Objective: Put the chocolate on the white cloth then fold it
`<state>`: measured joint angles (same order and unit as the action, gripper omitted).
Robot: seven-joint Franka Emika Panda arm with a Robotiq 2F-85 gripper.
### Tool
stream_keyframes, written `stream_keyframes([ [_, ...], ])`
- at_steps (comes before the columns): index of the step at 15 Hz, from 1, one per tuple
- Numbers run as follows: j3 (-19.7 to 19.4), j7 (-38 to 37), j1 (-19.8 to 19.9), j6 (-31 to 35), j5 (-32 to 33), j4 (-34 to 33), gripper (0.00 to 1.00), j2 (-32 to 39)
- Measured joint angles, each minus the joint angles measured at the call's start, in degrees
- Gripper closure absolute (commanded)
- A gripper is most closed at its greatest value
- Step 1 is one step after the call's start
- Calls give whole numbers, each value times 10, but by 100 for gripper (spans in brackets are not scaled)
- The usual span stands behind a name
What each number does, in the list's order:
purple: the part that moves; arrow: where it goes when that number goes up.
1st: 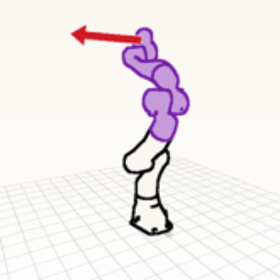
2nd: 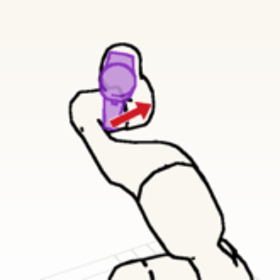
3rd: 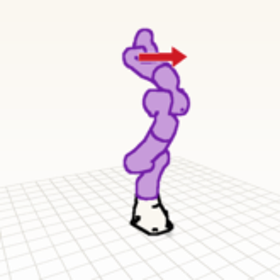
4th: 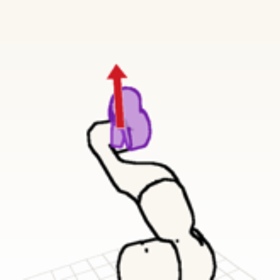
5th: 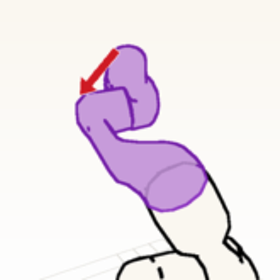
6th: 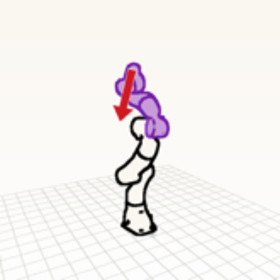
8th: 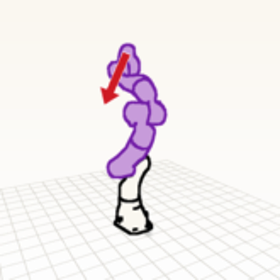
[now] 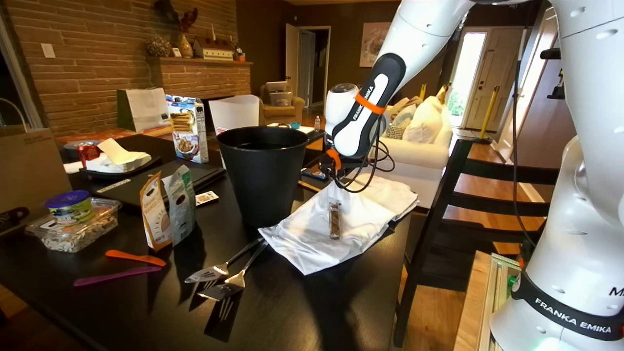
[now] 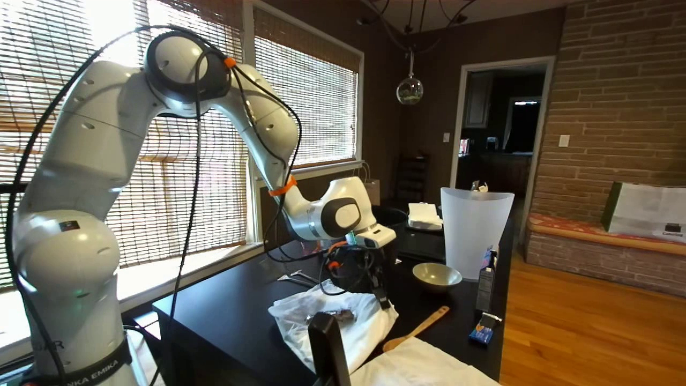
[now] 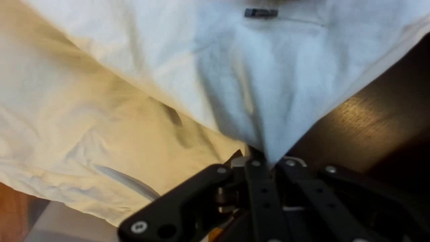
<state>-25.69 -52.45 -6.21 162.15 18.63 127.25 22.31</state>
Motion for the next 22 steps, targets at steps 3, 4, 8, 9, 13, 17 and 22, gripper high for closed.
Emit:
stream_keyframes([
  [3, 35, 39, 13, -36, -27, 23, 99, -42],
  [4, 43, 43, 15, -52, -30, 29, 99, -54],
  [8, 78, 61, 28, -107, -51, 46, 99, -94],
  [9, 88, 69, 33, -120, -58, 49, 99, -103],
  [13, 106, 78, 48, -147, -64, 54, 99, -123],
  [17, 114, 81, 59, -161, -65, 56, 99, -127],
  [22, 146, 165, 77, -190, -143, 70, 99, -148],
])
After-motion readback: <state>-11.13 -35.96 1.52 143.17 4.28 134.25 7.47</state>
